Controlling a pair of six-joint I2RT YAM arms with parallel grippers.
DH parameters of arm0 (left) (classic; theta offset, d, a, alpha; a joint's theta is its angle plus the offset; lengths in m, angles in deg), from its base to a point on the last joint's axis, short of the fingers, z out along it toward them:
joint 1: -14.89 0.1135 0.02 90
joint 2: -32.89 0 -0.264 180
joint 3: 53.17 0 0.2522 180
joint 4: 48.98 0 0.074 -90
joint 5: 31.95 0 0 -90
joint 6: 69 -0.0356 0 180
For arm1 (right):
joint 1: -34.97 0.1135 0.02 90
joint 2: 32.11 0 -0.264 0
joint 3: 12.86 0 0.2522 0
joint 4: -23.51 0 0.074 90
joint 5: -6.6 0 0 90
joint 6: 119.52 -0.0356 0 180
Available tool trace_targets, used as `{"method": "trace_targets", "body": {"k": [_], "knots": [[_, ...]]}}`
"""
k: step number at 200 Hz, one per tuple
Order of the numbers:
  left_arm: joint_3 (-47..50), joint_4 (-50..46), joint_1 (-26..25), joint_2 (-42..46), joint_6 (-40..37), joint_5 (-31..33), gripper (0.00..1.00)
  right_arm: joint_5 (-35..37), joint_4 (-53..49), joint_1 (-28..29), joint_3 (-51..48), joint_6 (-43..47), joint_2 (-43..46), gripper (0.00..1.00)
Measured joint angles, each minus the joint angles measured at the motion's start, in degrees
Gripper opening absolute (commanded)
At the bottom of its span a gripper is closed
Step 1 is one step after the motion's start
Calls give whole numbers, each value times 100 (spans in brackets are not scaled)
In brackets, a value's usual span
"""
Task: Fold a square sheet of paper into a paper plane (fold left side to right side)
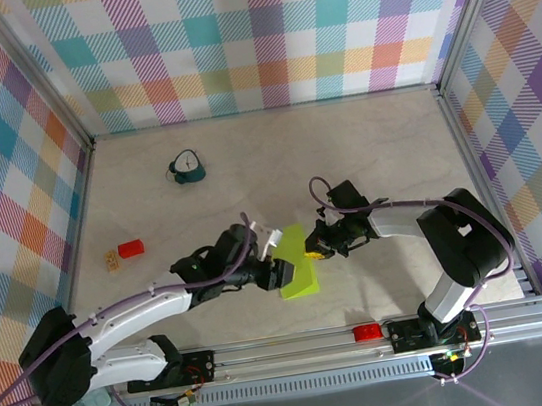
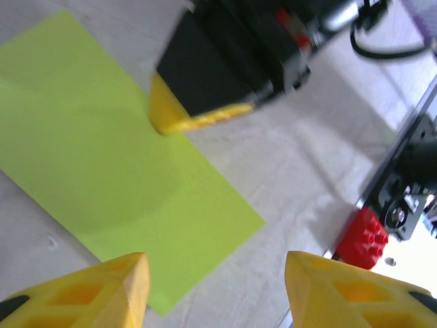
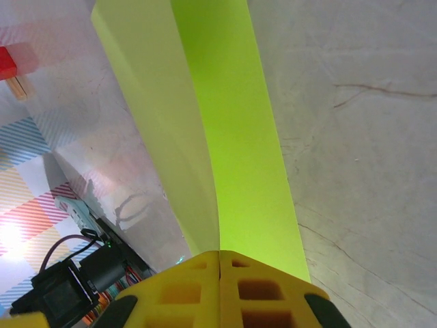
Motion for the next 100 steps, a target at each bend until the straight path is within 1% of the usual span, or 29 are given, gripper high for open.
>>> {"method": "trace_targets", "body": {"k": [17, 40, 68, 100], "knots": [[-20, -74, -413, -151, -68, 295, 56, 2, -2, 0, 0, -48, 0, 0], [-212, -225, -857, -643, -184, 693, 58, 11, -2, 0, 0, -109, 0, 0], [-713, -407, -1200, -1322, -398, 1152, 59, 15, -2, 0, 0, -129, 0, 0], [-1224, -450, -1519, -1871, -612, 1578, 60, 15, -2, 0, 0, -131, 0, 0]]}}
